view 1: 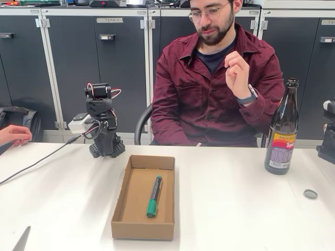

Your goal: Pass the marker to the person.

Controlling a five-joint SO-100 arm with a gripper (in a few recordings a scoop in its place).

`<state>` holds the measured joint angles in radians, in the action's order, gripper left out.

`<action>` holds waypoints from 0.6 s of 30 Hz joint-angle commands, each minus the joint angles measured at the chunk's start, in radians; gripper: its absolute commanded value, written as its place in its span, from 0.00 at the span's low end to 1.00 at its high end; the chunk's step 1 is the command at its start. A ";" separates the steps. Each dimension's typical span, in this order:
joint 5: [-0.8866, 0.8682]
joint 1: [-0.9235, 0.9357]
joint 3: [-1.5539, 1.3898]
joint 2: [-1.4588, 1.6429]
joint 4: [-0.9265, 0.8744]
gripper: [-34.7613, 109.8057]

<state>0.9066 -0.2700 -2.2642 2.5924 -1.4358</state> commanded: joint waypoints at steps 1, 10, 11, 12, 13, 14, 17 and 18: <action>-0.034 -0.031 0.267 -0.169 -0.002 0.22; -0.104 -0.150 0.506 -0.634 0.067 0.24; -0.110 -0.172 0.517 -0.663 0.080 0.24; -0.117 -0.193 0.528 -0.687 0.091 0.25; -0.120 -0.215 0.540 -0.710 0.095 0.25; -0.121 -0.241 0.554 -0.727 0.095 0.25; -0.133 -0.313 0.609 -0.788 0.086 0.26; -0.137 -0.333 0.626 -0.804 0.083 0.26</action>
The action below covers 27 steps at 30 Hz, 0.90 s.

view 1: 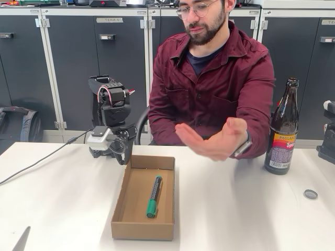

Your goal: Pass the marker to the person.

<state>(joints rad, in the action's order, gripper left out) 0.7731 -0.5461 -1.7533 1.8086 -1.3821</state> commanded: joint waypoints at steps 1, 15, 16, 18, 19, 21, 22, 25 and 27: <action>-0.003 -0.074 0.133 -0.037 0.025 0.27; 0.046 -0.158 0.178 -0.216 0.087 0.35; 0.046 -0.158 0.167 -0.227 0.100 0.35; 0.038 -0.156 0.149 -0.245 0.124 0.35; 0.037 -0.155 0.140 -0.253 0.133 0.35; 0.038 -0.144 0.123 -0.273 0.160 0.35; 0.041 -0.138 0.117 -0.287 0.173 0.35; 0.061 -0.120 0.114 -0.321 0.196 0.35; 0.077 -0.115 0.129 -0.333 0.193 0.36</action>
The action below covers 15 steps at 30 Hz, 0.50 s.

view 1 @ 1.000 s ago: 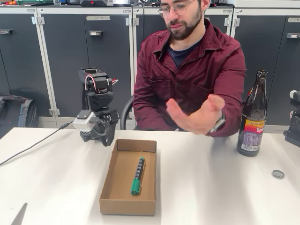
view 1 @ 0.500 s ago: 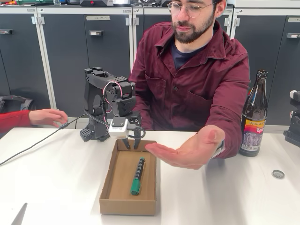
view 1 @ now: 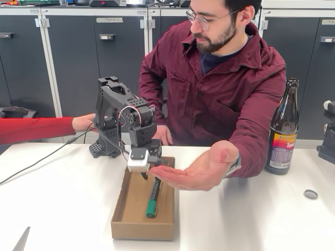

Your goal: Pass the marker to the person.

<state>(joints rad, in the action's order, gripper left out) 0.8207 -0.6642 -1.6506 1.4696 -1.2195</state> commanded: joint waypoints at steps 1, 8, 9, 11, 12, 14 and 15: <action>0.032 0.003 0.040 -0.002 0.025 0.36; 0.043 -0.035 0.173 -0.066 -0.044 0.36; 0.043 -0.043 0.187 -0.072 -0.054 0.36; 0.040 -0.055 0.212 -0.086 -0.063 0.36; 0.040 -0.060 0.224 -0.094 -0.066 0.36; 0.043 -0.063 0.245 -0.107 -0.071 0.36; 0.046 -0.063 0.256 -0.117 -0.072 0.36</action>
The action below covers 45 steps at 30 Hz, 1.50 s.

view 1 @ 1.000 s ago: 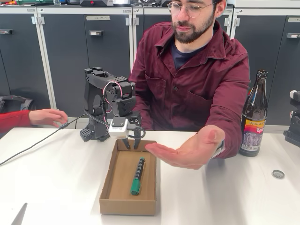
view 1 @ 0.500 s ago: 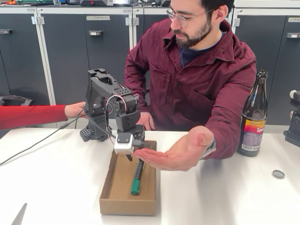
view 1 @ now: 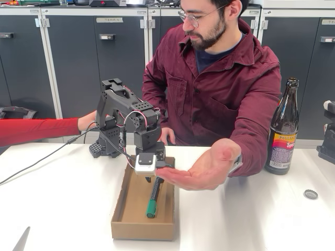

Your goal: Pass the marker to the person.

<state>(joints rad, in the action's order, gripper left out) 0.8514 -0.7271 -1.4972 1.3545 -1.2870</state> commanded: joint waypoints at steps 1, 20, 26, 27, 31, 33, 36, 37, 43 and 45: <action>0.018 0.002 0.112 -0.012 -0.008 0.36; 0.112 0.037 0.023 -0.037 0.020 0.36; 0.166 0.058 0.003 -0.018 0.018 0.36; 0.176 0.064 0.002 -0.018 0.017 0.36; 0.213 0.094 0.009 -0.015 0.006 0.36; 0.238 0.109 0.008 -0.015 0.005 0.36; 0.256 0.132 -0.008 -0.015 0.021 0.36; 0.265 0.138 -0.015 -0.015 0.028 0.36; 0.272 0.155 -0.037 -0.020 0.049 0.36; 0.267 0.156 -0.035 -0.032 0.061 0.36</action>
<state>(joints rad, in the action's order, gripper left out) 1.1183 -0.5737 -1.5401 1.2962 -1.2456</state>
